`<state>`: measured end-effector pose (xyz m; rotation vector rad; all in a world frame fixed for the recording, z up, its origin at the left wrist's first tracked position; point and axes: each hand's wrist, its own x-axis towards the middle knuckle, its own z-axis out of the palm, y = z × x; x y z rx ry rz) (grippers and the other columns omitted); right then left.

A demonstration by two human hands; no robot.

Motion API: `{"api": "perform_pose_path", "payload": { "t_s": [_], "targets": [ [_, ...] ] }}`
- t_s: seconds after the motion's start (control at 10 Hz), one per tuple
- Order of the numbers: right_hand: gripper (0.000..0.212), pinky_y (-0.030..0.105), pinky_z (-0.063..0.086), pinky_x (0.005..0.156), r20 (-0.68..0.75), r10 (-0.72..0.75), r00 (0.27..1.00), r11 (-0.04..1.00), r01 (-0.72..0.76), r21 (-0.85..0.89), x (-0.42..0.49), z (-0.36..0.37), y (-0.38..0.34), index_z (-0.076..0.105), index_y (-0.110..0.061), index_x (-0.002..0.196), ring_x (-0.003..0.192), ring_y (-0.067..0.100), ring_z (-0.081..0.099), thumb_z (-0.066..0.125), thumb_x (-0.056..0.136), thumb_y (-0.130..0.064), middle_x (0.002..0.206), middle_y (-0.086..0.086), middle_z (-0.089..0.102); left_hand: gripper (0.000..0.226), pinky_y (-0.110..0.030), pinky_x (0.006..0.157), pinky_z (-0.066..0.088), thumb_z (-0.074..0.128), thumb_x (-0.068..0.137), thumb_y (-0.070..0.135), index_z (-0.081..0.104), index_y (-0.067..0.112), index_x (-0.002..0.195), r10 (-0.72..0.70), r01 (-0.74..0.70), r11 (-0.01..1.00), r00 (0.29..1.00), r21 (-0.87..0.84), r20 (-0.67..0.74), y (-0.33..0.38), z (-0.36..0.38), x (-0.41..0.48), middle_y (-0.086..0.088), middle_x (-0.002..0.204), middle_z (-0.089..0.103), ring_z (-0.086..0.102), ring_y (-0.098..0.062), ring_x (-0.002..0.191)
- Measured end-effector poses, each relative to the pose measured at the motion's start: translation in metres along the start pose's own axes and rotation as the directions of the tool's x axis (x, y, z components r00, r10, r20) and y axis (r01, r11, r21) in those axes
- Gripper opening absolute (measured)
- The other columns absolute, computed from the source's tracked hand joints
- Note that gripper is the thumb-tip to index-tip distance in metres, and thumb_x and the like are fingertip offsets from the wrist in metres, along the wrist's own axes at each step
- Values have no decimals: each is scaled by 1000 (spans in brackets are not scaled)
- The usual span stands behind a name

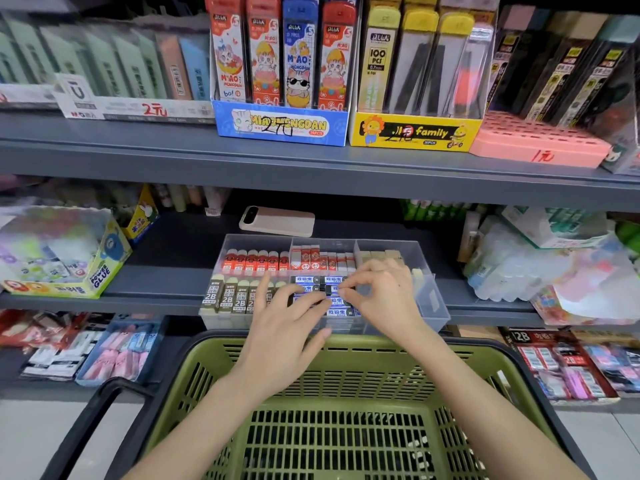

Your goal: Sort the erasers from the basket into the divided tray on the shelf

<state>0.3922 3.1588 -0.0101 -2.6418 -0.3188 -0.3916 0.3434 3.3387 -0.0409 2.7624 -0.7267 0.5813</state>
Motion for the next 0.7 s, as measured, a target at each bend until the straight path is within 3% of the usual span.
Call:
{"api": "perform_pose_path", "payload": {
  "t_s": [0.1,0.2,0.4,0.5,0.7],
  "targets": [
    [6,34,26,74,-130,-69,989,992,53,-119,-7,-1,1,75,-30,83,83,20,53,73,78,-30,81,-11,70,41,-57,113,14,46,91,44,66,21,118,-3,3,1000,1000,-4,-1,0,2,-2,8,121,64,54,-21,110],
    [13,33,25,70,-153,-171,973,964,133,-229,-12,0,2,73,-26,87,70,20,51,75,73,-27,70,-10,70,43,-57,114,12,45,91,44,64,20,121,-7,7,1000,1000,6,0,0,5,-4,6,126,61,52,-22,114],
    [27,33,28,71,-115,-126,985,986,111,-127,-13,2,-4,70,-22,105,74,18,51,64,79,-29,73,-13,66,42,-59,112,17,45,92,44,63,22,122,-18,18,1000,1000,6,19,-1,7,-6,2,129,60,53,-24,119],
    [24,32,24,72,-84,-101,991,987,89,-137,-16,2,-5,69,-23,105,80,20,52,62,82,-29,83,-10,68,42,-57,111,17,44,91,44,64,22,120,-31,32,999,998,-10,50,-1,5,-5,3,128,61,55,-23,117],
    [16,33,25,74,-164,-101,981,993,89,-80,-22,-19,-13,72,-23,95,88,23,57,66,81,-29,89,-7,70,41,-52,112,16,41,91,45,65,25,118,-52,52,998,999,-37,17,-3,-7,-1,3,123,63,56,-23,117]
  ]
}}
